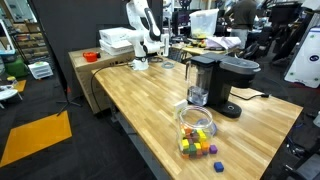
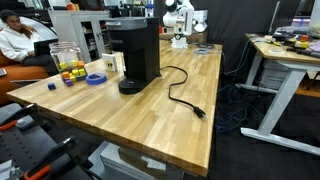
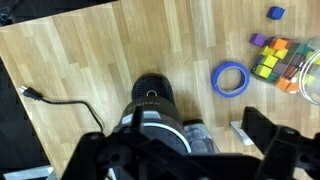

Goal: Move the blue masking tape forward

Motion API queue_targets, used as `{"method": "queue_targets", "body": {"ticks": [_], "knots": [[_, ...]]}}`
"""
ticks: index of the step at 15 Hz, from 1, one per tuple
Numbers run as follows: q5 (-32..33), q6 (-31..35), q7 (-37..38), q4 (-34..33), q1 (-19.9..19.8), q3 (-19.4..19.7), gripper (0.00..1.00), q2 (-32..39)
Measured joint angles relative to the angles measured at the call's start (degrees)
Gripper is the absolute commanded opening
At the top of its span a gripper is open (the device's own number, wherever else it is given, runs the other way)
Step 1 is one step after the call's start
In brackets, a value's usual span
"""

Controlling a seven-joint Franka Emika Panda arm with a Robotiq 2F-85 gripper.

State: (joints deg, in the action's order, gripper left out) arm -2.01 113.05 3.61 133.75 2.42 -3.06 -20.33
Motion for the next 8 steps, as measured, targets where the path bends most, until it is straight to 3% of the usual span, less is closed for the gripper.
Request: {"method": "queue_targets", "body": {"ticks": [4,8], "knots": [[-3.17,-0.01,2.57,0.0,1.22,-0.92,1.0,0.24],[-3.62,1.11,10.24,-1.57,1.89,-3.38,1.0,2.18]]}}
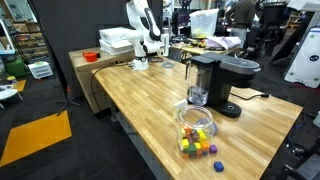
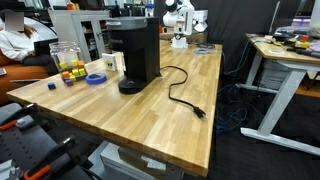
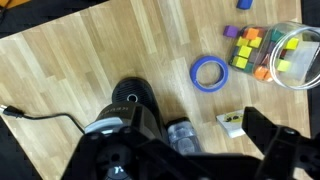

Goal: Move the blue masking tape forward

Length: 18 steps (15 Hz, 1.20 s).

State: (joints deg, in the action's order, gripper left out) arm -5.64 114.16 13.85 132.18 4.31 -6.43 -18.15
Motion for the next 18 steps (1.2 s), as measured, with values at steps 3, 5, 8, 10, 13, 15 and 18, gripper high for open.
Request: {"method": "queue_targets", "body": {"ticks": [3,5,8,10,13,15,18], "knots": [[1.07,2.25,6.63,-1.93,-0.01,-1.72,1.0,3.25],[1.15,3.24,11.19,-3.28,0.08,-3.03,1.0,6.08],[0.55,3.51,15.41,-5.27,0.97,-4.06,1.0,9.73],[0.54,3.53,15.83,-6.21,1.41,-4.09,1.0,10.73],[0.54,3.53,15.84,-6.37,1.41,-4.04,1.0,10.79],[0.54,3.53,15.84,-6.37,1.41,-4.04,1.0,10.79],[0.56,3.48,15.83,-6.34,1.44,-4.04,1.0,10.84]]}}
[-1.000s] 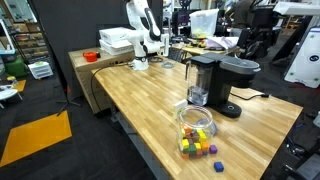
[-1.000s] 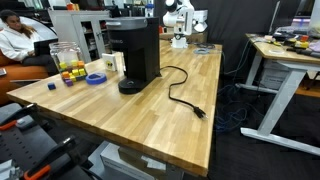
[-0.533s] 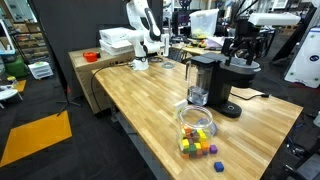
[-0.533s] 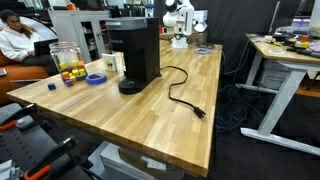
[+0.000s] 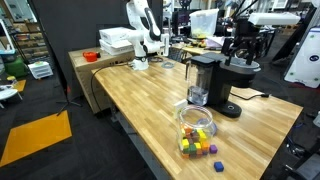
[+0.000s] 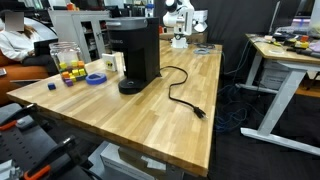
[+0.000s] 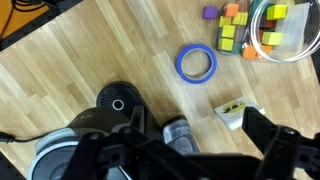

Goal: Move the blue masking tape forward

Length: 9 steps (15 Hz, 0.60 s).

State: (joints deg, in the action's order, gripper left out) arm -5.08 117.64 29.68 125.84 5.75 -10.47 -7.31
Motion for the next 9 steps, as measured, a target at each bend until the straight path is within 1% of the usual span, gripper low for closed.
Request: {"method": "queue_targets", "body": {"ticks": [4,6,9], "knots": [[-1.85,0.03,-0.08,-0.09,0.93,-0.1,1.0,1.07],[-1.8,0.2,1.63,-0.67,1.64,-0.25,1.0,2.65],[0.54,1.09,5.42,-1.5,2.17,-0.51,1.0,5.91]]}}
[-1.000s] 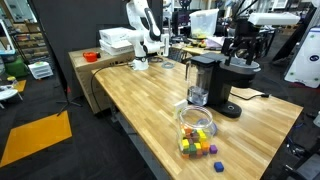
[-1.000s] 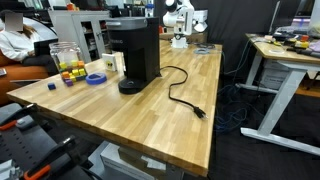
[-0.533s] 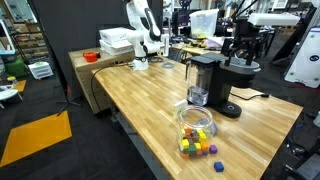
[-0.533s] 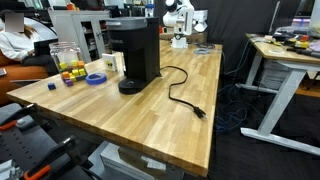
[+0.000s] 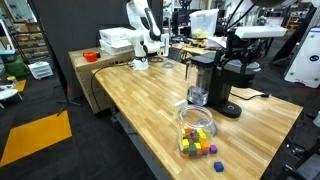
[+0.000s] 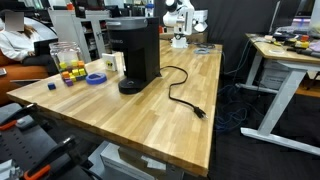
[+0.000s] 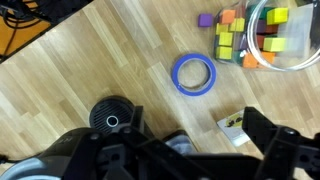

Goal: Move the blue masking tape forward

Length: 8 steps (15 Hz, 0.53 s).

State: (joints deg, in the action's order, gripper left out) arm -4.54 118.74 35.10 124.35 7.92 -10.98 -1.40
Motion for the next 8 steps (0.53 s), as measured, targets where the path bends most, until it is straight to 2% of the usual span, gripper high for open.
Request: {"method": "queue_targets", "body": {"ticks": [4,8], "knots": [[2.99,0.86,6.53,-0.18,0.22,0.01,1.0,4.07],[2.98,0.91,6.72,-0.19,0.34,0.08,1.0,4.51]]}}
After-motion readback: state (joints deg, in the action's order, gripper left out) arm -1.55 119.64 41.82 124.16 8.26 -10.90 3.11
